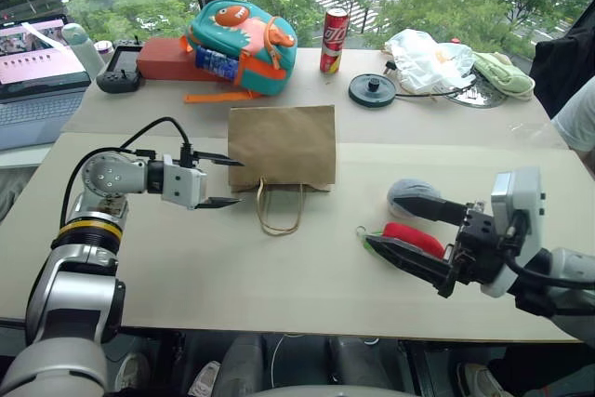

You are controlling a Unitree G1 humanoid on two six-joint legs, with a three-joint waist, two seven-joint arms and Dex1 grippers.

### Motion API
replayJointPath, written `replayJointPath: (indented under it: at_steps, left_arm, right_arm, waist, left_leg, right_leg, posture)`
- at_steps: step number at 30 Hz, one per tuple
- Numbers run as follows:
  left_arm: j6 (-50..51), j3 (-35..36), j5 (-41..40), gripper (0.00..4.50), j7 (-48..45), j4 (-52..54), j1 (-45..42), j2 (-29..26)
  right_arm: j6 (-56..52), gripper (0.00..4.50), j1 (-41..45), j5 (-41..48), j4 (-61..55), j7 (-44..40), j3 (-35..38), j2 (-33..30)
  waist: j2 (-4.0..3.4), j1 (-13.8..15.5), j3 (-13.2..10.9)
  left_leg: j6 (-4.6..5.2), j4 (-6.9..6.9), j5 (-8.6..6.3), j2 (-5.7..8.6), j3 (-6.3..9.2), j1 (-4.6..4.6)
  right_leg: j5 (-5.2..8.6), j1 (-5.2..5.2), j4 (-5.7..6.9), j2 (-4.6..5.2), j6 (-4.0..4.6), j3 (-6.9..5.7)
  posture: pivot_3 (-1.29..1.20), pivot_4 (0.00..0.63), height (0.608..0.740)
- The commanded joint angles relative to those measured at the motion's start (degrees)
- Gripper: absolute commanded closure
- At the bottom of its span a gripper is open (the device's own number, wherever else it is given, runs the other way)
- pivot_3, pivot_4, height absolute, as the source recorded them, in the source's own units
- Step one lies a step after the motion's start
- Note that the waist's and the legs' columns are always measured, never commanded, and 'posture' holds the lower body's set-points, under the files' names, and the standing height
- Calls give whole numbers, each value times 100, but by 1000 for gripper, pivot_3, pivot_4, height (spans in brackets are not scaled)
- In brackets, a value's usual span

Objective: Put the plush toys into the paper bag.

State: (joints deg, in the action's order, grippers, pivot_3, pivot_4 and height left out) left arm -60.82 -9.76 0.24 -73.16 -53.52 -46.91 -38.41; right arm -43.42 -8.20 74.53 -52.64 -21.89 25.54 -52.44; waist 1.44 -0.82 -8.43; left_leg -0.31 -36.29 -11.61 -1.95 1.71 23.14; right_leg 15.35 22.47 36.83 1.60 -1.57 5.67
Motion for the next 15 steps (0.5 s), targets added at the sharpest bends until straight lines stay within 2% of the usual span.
replayJointPath:
  at_steps: [1,5,11,12,13,15]
  left_arm:
    - [-625,-118,568,1098,663,-295,-199,113]
    - [-857,-236,1147,1098,1424,-571,-279,226]
    - [-983,-375,1448,1098,2031,-761,-360,282]
    - [-994,-403,1458,1607,2062,-784,-366,278]
    - [-1015,-428,1478,1744,2105,-803,-375,268]
    - [-1035,-481,1497,2466,2168,-827,-389,252]
  right_arm:
    - [264,0,4,296,-237,150,254,-50]
    - [335,0,14,466,-306,316,314,-140]
    - [404,0,-28,552,-342,465,338,-226]
    - [409,0,-32,551,-341,476,336,-233]
    - [413,0,-32,544,-338,483,328,-239]
    - [421,0,-32,549,-336,497,319,-245]
  waist:
    - [0,-12,0]
    - [0,-19,0]
    - [0,-14,0]
    - [0,-13,0]
    - [0,-15,0]
    - [0,-17,0]
  left_leg:
    - [0,0,0,0,1,0]
    - [0,0,0,-1,1,0]
    - [0,0,0,1,2,0]
    - [0,0,0,0,2,0]
    - [0,0,0,0,2,0]
    - [0,0,0,0,2,0]
  right_leg:
    - [0,0,0,0,0,0]
    - [-1,0,4,-1,1,0]
    - [-1,0,4,0,1,0]
    - [-1,0,4,0,1,0]
    - [-1,0,5,0,1,0]
    - [-1,0,5,0,2,0]
  posture:
    - [0,150,739]
    - [0,150,739]
    - [0,150,739]
    - [0,150,739]
    - [0,150,739]
    - [0,150,739]
